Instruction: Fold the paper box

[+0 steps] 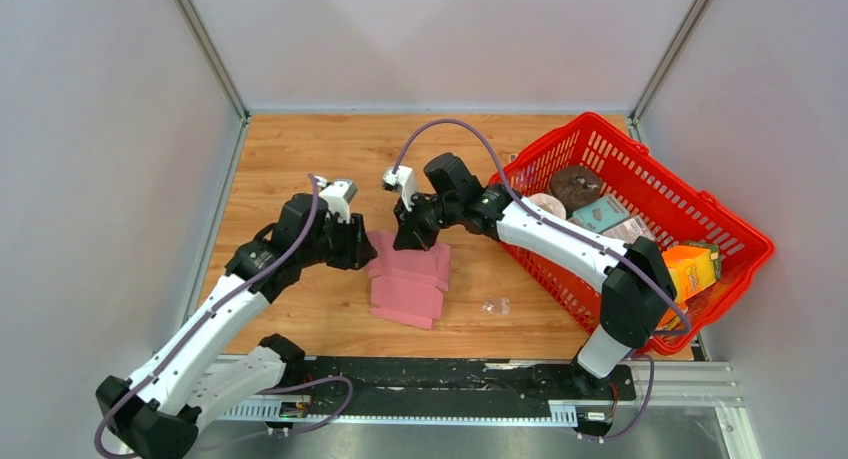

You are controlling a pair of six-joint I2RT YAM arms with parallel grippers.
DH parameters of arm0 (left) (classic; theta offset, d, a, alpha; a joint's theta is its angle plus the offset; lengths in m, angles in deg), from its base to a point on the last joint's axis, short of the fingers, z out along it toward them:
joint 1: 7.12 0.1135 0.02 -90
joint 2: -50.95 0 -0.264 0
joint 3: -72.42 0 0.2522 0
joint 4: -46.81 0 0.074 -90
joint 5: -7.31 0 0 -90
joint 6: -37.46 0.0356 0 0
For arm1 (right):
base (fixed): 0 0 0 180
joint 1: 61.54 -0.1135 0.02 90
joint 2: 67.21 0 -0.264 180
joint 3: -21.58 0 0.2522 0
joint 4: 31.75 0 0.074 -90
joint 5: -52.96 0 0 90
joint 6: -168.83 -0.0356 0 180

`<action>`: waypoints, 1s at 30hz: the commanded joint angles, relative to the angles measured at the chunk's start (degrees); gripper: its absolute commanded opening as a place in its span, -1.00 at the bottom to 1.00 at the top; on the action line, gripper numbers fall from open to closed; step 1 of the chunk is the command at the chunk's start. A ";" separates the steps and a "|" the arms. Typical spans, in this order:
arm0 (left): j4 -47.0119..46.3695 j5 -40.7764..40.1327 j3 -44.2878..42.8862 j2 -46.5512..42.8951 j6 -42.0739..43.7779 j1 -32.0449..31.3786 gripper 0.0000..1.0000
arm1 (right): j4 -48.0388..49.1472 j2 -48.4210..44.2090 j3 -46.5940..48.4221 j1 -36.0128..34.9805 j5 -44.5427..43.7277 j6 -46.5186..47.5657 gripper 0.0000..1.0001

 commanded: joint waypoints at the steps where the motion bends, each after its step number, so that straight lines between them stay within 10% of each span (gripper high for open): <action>1: -0.19 -5.30 -1.48 3.25 5.23 -0.89 -0.13 | 1.68 -1.86 3.10 0.20 2.00 -1.21 -0.99; 11: -5.36 -14.19 -0.79 4.41 10.77 -3.00 -0.81 | -0.07 -1.60 4.41 0.11 -2.11 -5.85 -0.77; 19: -23.19 -18.24 11.15 -4.38 14.46 -3.27 -0.92 | -19.38 2.00 17.94 1.25 -26.26 -27.47 0.67; 30: -24.70 -20.52 11.08 -2.19 14.64 -3.36 -0.97 | -28.65 3.33 30.00 5.12 -30.25 -53.75 0.80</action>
